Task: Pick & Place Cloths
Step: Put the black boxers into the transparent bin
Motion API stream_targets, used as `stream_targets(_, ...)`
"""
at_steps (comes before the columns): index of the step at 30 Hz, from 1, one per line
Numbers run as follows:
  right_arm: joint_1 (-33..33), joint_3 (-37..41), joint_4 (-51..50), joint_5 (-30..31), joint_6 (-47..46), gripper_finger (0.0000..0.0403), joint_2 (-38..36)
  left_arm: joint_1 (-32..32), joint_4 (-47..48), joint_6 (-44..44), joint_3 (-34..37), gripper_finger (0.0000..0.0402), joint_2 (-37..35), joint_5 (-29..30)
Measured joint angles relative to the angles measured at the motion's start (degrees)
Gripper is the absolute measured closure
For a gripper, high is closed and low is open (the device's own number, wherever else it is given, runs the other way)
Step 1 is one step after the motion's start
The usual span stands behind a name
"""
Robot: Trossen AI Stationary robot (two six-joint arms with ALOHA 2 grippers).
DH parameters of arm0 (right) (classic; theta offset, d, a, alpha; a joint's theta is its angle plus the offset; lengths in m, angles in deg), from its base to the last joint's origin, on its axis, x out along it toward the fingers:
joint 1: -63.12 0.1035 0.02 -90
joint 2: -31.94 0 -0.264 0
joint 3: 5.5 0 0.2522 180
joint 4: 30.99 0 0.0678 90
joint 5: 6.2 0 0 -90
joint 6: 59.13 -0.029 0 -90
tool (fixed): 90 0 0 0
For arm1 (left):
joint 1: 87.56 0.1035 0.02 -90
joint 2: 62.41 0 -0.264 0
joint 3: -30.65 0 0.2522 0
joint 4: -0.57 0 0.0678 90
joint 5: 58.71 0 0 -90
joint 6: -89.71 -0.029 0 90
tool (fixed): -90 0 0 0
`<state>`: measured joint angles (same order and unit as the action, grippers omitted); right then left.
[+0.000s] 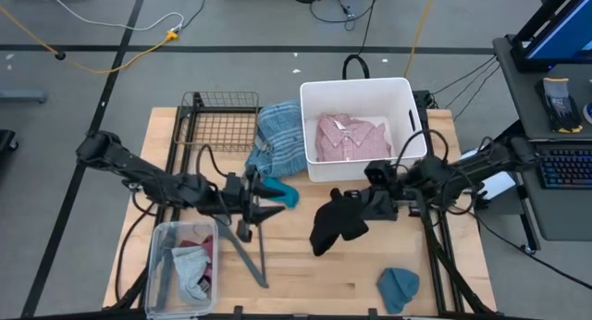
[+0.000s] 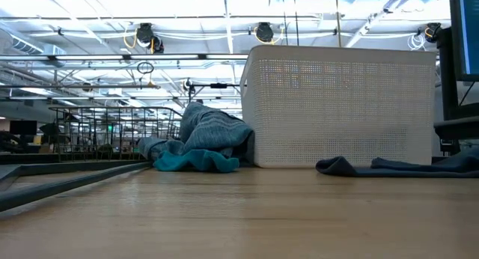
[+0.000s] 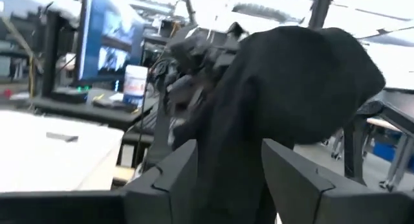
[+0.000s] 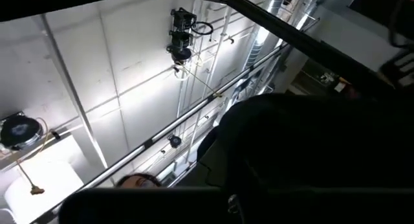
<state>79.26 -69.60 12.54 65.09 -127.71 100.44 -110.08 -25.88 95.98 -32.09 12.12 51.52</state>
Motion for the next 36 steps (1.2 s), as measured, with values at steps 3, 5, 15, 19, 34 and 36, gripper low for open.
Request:
stream_targets(3,-1.14,0.0,0.13,-1.15,-2.87,0.0403,0.83,-0.01,0.28,-3.26,-4.19,0.0211,2.91,-2.6)
stream_targets(5,-1.74,0.0,0.09,-2.51,-4.55,0.0403,1.17,-0.01,2.22,-4.31,-7.23,0.0205,4.69,-3.68)
stream_targets(15,-3.44,0.02,-0.17,-6.0,-6.85,0.0403,1.98,0.2,19.53,-4.97,-23.52,0.0199,13.85,-7.64)
stream_targets(19,-3.42,0.04,-0.5,-6.32,-6.82,0.0403,1.94,0.94,22.08,-6.27,-28.04,0.0199,16.71,-9.0)
stream_targets(34,-3.42,0.04,-4.56,-6.99,-6.47,0.0403,1.96,4.4,22.9,-5.78,-35.0,0.0199,22.43,-18.05)
stream_targets(36,-3.52,0.04,-5.19,-7.0,-6.42,0.0403,1.96,4.82,22.92,-5.71,-35.0,0.0199,22.81,-18.96)
